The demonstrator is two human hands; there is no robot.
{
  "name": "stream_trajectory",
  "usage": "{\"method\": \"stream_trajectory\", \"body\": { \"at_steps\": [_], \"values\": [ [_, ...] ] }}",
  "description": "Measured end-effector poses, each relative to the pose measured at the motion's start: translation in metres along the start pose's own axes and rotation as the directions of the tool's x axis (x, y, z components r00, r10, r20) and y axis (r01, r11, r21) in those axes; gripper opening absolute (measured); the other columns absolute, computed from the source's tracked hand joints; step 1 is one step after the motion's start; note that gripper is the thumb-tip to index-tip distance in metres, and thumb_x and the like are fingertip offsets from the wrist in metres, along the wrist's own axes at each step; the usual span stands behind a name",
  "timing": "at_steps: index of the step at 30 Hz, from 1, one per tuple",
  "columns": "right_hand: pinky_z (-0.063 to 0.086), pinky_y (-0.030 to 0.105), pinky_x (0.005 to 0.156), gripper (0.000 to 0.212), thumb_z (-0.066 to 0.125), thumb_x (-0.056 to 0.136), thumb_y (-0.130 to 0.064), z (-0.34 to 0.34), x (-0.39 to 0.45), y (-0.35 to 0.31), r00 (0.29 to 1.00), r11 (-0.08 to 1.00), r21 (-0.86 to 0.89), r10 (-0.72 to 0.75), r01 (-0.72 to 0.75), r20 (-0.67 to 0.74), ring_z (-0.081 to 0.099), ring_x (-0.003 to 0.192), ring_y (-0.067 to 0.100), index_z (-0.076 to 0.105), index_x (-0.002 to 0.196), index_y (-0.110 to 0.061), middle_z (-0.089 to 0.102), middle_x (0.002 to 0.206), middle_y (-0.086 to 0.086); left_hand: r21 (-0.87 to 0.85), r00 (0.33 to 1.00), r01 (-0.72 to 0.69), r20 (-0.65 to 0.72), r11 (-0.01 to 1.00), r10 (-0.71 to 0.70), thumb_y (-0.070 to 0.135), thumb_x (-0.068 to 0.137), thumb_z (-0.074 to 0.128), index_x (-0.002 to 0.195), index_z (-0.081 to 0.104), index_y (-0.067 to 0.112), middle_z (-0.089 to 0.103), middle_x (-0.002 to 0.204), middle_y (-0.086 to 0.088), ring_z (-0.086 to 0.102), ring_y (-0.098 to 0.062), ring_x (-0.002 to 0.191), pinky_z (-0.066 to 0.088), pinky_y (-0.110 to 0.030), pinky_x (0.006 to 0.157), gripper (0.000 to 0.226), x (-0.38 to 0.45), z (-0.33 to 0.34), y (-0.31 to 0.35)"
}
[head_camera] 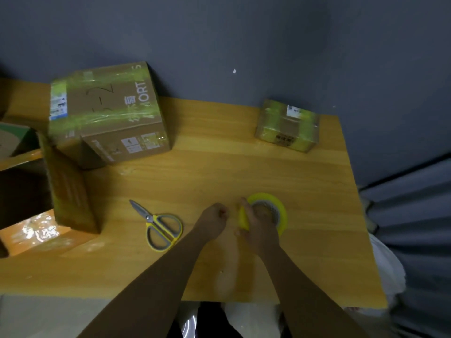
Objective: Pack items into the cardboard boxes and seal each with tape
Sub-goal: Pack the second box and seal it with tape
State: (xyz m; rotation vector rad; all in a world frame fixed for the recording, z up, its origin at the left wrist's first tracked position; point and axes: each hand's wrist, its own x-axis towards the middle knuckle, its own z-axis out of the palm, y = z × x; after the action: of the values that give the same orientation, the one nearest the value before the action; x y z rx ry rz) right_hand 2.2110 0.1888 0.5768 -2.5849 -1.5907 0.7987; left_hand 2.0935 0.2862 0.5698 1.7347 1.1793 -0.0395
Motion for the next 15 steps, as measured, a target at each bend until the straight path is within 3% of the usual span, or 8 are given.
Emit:
{"method": "stream_trajectory", "body": {
  "at_steps": [5,8,10,13,14,15],
  "values": [
    [0.045,0.042,0.091,0.108,0.068,0.087,-0.036,-0.01,-0.004,-0.003,0.994,0.999,-0.05,0.024,-0.018,0.11,0.046,0.125,0.036,-0.02,0.15,-0.03,0.043,0.141,0.017,-0.029,0.994,0.044,0.097,0.999,-0.041,0.006,0.1,0.043,0.12,0.061,-0.006,0.06,0.127,-0.019,0.055,-0.027,0.118,0.039,-0.026,0.091,0.03,-0.012,-0.013,0.012],
    [0.047,0.039,0.083,0.114,0.068,0.088,-0.025,-0.015,-0.009,-0.005,0.993,0.999,-0.025,0.032,-0.029,0.11,0.051,0.12,0.035,-0.029,0.146,-0.024,0.044,0.14,0.019,-0.049,0.972,0.113,0.211,0.992,-0.1,0.007,0.102,0.037,0.121,0.056,-0.003,0.058,0.119,-0.019,0.048,-0.015,0.108,0.044,-0.032,0.095,0.029,-0.023,-0.018,0.015],
    [0.046,0.037,0.076,0.111,0.067,0.088,-0.019,-0.022,-0.014,-0.008,0.994,0.999,0.008,0.052,-0.053,0.097,0.051,0.12,0.035,-0.026,0.148,-0.021,0.037,0.147,0.019,-0.027,0.967,0.128,0.227,0.991,-0.119,0.01,0.102,0.04,0.14,0.041,0.003,0.052,0.122,-0.013,0.038,-0.011,0.104,0.041,-0.031,0.097,0.04,-0.028,-0.021,0.014],
    [0.045,0.039,0.085,0.109,0.067,0.088,-0.021,-0.03,-0.024,-0.014,0.994,0.998,-0.025,0.055,-0.053,0.095,0.045,0.128,0.037,-0.024,0.149,-0.017,0.021,0.156,0.019,-0.015,0.947,0.162,0.284,0.987,-0.151,0.015,0.102,0.041,0.142,0.031,0.011,0.049,0.1,0.0,0.049,-0.018,0.098,0.043,-0.028,0.088,0.042,-0.037,-0.026,0.015],
    [0.043,0.039,0.091,0.109,0.067,0.088,-0.022,-0.032,-0.028,-0.018,0.995,0.998,-0.032,0.052,-0.049,0.091,0.041,0.132,0.037,-0.023,0.149,-0.015,0.016,0.158,0.018,0.042,0.935,0.141,0.322,0.989,-0.147,0.016,0.103,0.038,0.14,0.029,0.01,0.053,0.106,-0.009,0.054,-0.023,0.101,0.043,-0.028,0.086,0.038,-0.041,-0.03,0.016],
    [0.041,0.039,0.096,0.109,0.067,0.088,-0.023,-0.034,-0.031,-0.024,0.996,0.999,-0.026,0.049,-0.047,0.078,0.037,0.135,0.037,-0.023,0.149,-0.015,0.016,0.158,0.017,0.097,0.928,0.129,0.338,0.987,-0.155,0.017,0.104,0.035,0.144,0.025,0.003,0.05,0.127,-0.018,0.052,-0.03,0.114,0.041,-0.028,0.09,0.043,-0.044,-0.033,0.016]
  ]
}}
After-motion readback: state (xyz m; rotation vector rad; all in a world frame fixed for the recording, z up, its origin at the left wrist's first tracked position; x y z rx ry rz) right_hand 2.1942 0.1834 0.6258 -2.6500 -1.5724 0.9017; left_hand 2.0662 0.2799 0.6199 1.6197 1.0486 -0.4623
